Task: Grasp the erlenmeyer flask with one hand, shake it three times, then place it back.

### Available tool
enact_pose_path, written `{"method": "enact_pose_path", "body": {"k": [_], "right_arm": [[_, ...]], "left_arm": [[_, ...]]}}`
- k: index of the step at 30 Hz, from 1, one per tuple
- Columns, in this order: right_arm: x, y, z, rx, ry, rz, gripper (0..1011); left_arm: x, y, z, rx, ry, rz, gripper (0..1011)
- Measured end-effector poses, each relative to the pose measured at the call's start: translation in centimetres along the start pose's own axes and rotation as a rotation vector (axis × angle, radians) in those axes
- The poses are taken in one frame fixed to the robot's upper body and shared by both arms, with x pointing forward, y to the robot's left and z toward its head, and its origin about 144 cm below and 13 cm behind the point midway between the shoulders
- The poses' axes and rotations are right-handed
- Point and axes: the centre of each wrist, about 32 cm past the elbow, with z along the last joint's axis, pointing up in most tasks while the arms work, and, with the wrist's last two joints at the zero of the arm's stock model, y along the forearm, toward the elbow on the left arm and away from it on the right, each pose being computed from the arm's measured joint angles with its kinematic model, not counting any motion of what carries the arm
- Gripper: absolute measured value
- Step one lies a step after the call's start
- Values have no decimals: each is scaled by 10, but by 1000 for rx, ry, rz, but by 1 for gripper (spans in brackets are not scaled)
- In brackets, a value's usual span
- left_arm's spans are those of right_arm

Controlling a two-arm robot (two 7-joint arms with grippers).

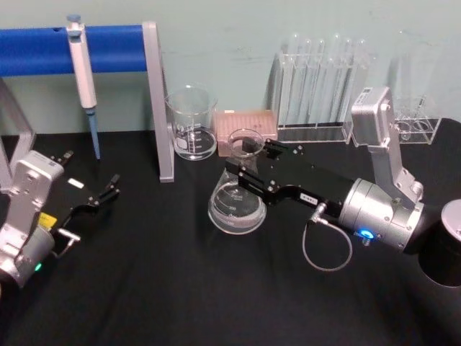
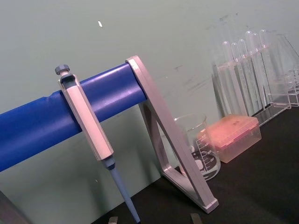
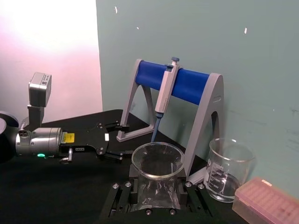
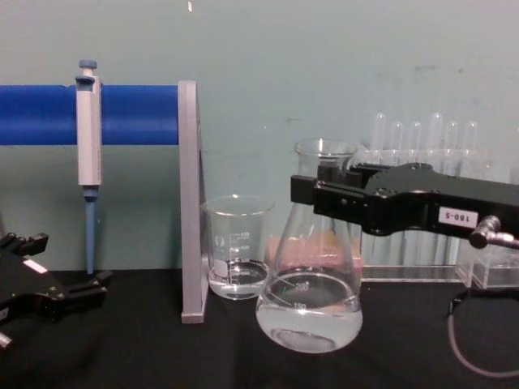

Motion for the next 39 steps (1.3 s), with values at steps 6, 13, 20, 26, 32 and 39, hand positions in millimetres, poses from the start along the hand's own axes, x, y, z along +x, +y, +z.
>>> {"method": "enact_pose_path", "body": {"k": [6, 13, 20, 26, 32, 39], "right_arm": [[2, -2, -2, -4, -1, -4, 453], [6, -3, -5, -6, 0, 3, 453], [13, -3, -12, -16, 1, 33, 453], [17, -3, -19, -30, -3, 49, 453], [20, -2, -28, -47, 0, 64, 453], [22, 1, -35, -62, 3, 76, 453]], "left_arm": [[0, 0, 0, 0, 0, 0, 1001], [0, 0, 0, 0, 0, 0, 1001], [0, 0, 0, 0, 0, 0, 1001], [0, 0, 0, 0, 0, 0, 1001], [0, 0, 0, 0, 0, 0, 1001], [0, 0, 0, 0, 0, 0, 1001]]}}
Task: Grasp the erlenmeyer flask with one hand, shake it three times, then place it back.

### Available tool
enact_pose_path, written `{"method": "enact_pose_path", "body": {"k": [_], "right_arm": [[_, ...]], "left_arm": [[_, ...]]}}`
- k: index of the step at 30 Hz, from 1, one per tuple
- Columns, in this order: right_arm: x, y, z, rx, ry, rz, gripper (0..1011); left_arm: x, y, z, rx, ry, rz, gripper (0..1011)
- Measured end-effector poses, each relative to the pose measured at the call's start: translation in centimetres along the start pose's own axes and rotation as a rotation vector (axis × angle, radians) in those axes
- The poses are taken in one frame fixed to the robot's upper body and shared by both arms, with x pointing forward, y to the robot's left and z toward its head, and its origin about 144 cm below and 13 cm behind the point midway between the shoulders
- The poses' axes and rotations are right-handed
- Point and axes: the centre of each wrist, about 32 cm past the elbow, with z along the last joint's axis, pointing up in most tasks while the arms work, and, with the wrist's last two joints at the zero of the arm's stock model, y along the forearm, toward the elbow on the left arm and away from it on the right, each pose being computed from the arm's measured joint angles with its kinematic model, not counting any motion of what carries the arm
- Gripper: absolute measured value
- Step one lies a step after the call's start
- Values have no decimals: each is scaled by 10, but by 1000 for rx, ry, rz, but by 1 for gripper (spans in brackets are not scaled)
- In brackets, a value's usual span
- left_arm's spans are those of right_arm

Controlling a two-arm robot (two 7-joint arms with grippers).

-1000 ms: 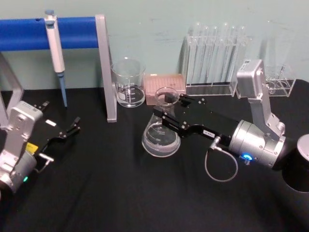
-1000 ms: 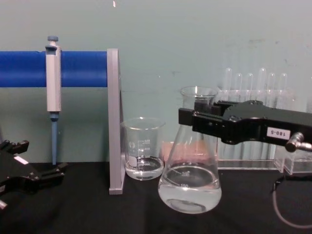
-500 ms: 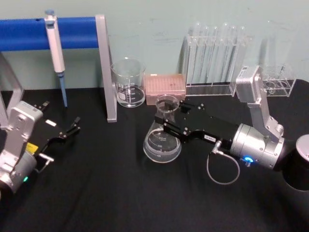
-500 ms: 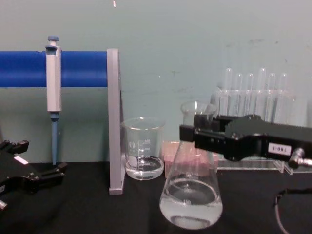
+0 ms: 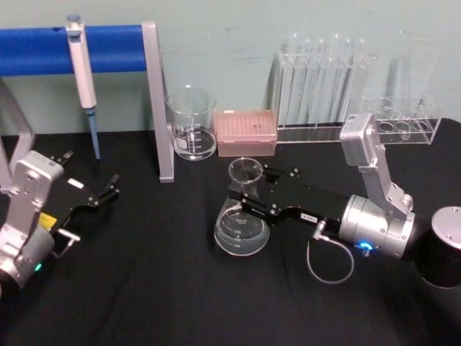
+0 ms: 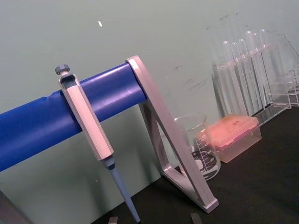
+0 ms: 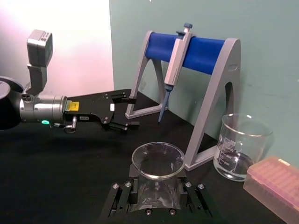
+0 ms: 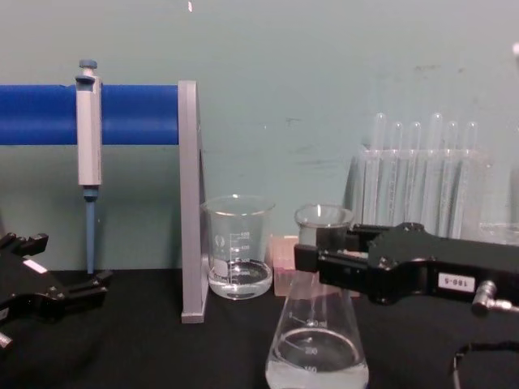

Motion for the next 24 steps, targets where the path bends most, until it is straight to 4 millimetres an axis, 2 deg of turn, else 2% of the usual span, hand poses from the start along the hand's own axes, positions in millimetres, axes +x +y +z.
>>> {"method": "enact_pose_path", "body": {"k": [24], "right_arm": [[5, 4, -16, -25, 4, 25, 453]], "left_arm": [[0, 0, 0, 0, 0, 0, 1001]]}}
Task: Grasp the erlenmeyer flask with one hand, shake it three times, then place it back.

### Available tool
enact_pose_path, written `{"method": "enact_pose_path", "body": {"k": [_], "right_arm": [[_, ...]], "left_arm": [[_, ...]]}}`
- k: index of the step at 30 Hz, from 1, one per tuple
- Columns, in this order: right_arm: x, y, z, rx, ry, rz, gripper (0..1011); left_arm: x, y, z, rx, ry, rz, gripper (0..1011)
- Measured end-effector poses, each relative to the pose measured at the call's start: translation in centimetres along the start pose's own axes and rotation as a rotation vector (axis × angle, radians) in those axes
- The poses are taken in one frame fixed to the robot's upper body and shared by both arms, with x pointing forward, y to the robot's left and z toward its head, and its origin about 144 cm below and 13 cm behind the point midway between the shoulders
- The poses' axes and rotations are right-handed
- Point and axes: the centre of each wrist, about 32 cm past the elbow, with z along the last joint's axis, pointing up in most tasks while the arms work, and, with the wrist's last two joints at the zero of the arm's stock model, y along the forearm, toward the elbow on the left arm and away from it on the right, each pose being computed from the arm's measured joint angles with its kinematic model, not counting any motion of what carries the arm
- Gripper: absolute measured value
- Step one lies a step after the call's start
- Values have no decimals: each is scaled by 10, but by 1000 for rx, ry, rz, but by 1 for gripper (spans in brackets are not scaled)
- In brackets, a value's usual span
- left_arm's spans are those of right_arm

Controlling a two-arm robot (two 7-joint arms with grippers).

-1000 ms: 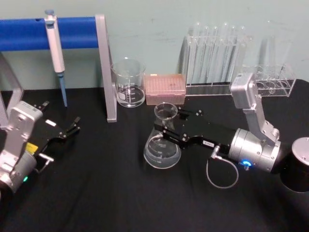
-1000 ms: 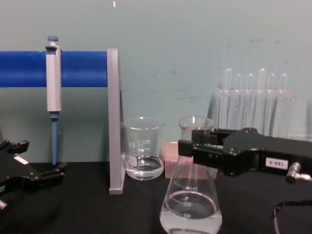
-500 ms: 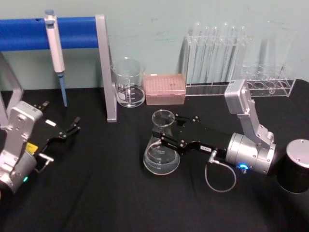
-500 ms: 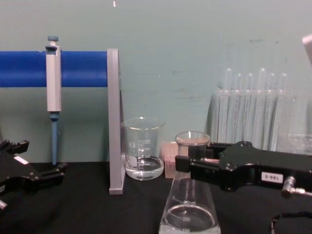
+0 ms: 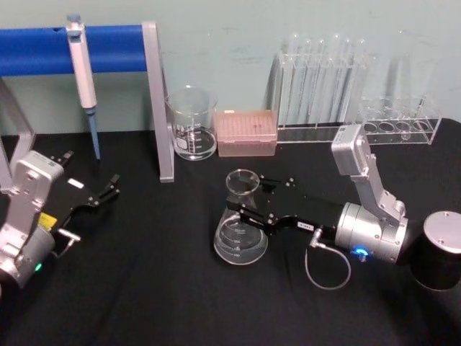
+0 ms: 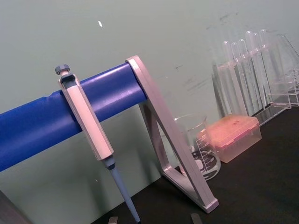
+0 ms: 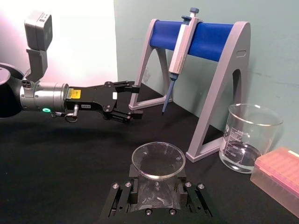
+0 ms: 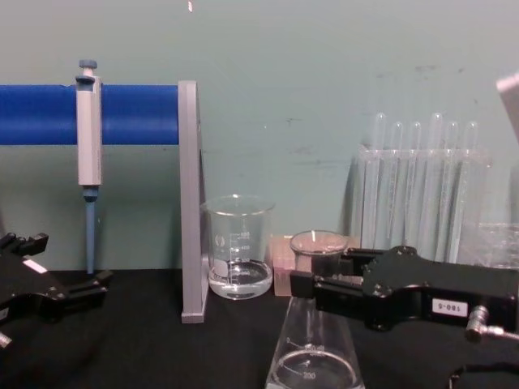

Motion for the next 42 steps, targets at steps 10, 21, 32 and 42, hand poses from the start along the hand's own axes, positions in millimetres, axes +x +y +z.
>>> {"method": "enact_pose_path", "body": {"k": [10, 21, 32, 42], "right_arm": [[0, -1, -5, -3, 2, -6, 453], [1, -1, -9, -7, 8, -11, 453], [1, 0, -12, -8, 18, -12, 453], [1, 0, -14, -12, 41, -13, 453]], "left_arm": [[0, 0, 0, 0, 0, 0, 1001], [0, 0, 0, 0, 0, 0, 1001], [0, 0, 0, 0, 0, 0, 1001], [0, 0, 0, 0, 0, 0, 1001]]}}
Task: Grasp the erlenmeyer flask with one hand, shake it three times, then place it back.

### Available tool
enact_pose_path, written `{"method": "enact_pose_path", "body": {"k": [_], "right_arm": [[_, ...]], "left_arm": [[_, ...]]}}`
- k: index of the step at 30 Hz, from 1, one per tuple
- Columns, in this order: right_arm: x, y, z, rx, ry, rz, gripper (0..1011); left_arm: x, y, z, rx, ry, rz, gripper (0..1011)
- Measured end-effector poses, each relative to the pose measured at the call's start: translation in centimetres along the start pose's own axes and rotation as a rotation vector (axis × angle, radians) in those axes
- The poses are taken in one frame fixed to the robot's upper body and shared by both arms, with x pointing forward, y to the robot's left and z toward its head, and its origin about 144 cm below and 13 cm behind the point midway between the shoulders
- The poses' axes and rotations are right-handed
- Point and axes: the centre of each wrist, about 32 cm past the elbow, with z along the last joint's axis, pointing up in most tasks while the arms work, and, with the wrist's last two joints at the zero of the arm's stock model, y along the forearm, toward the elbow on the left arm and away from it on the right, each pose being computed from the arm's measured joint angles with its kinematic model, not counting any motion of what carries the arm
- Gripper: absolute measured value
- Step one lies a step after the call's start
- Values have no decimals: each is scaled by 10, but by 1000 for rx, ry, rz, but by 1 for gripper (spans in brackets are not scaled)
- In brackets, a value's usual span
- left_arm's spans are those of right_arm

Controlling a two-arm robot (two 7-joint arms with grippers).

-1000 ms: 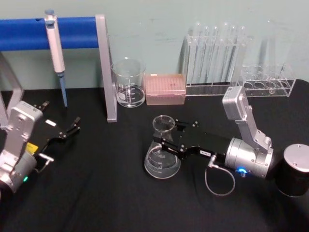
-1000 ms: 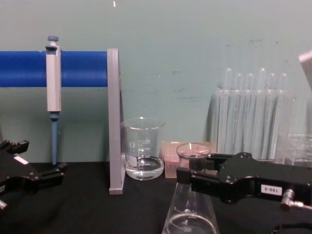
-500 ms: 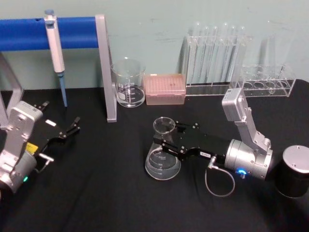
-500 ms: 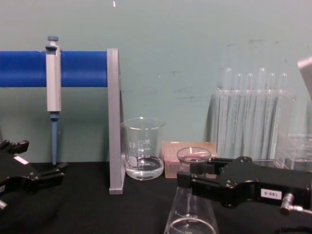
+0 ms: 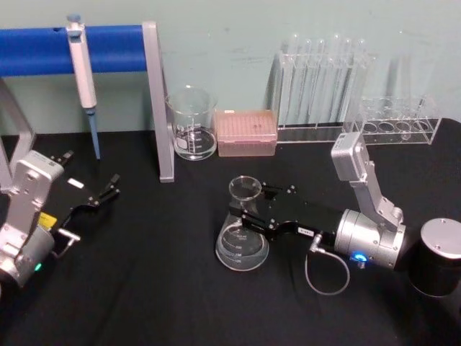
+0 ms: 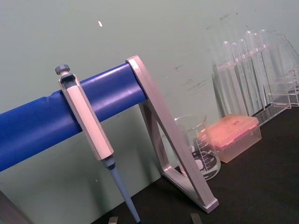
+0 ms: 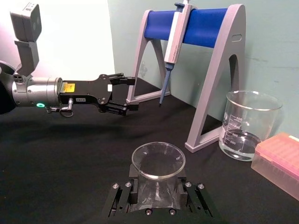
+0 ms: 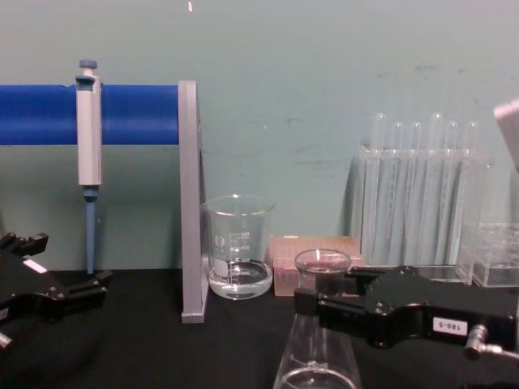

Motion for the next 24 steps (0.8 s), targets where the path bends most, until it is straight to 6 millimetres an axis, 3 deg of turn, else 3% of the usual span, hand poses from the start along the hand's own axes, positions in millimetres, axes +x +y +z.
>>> {"method": "enact_pose_path", "body": {"k": [24], "right_arm": [[0, 0, 0, -1, 7, -5, 453]], "left_arm": [[0, 0, 0, 0, 0, 0, 1001]]}}
